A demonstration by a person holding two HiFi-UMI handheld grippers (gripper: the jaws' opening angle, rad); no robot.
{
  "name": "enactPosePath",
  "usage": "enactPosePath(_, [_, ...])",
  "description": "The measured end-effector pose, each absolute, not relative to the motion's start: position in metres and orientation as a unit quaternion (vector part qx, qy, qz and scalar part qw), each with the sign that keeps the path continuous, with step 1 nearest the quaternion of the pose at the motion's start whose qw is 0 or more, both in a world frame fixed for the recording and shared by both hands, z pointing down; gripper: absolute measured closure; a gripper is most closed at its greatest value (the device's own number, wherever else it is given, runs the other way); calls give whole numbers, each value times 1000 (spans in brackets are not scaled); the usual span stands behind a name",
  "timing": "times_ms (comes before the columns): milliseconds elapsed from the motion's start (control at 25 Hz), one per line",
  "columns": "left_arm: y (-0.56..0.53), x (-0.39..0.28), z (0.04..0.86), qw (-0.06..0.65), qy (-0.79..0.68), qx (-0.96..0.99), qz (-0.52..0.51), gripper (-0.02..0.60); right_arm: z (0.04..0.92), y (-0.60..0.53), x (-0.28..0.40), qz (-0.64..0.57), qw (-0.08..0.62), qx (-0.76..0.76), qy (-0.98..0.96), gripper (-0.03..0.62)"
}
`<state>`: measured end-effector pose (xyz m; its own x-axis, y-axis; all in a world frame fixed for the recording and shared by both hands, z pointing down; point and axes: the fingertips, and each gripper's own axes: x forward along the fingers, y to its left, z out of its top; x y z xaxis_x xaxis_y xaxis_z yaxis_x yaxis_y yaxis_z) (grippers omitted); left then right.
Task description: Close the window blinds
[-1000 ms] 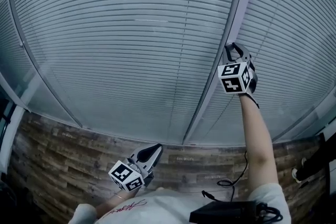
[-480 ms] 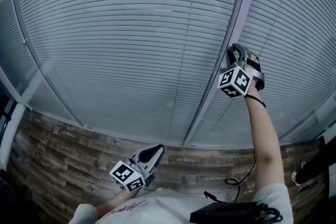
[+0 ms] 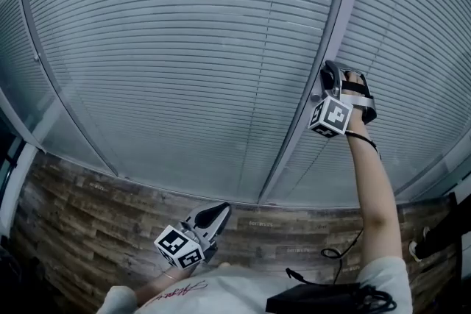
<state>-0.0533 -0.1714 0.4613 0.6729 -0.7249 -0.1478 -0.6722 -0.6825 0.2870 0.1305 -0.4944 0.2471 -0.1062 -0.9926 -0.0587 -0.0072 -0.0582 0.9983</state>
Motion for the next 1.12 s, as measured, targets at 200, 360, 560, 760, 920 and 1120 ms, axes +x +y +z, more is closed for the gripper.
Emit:
enactPosePath(200, [-175,-53,461,104,-385,909,-125,563,238,-489,130,-475,361,538,-595,454])
enactPosePath(360, [-174,-53,462,116,-389,905,-125,563,229,-479,136,-349,218,594,-691,444])
enactPosePath(560, [-172,-53,463,119,-383,907,-127,563,229,-477,138,-88,10,610,-788,437])
enactPosePath(760, [-171,-47,461,110,-376,912,-120,563,224,-480,142,5,-75,625,-777,437])
enactPosePath(920, [-169,-48,458,108,-373,914,-115,563,220,-480,152,15,-108,651,-751,437])
enactPosePath(1120, [-166,-46,466,106,-363,919,-109,563,233,-494,150,55,-123,646,-751,437])
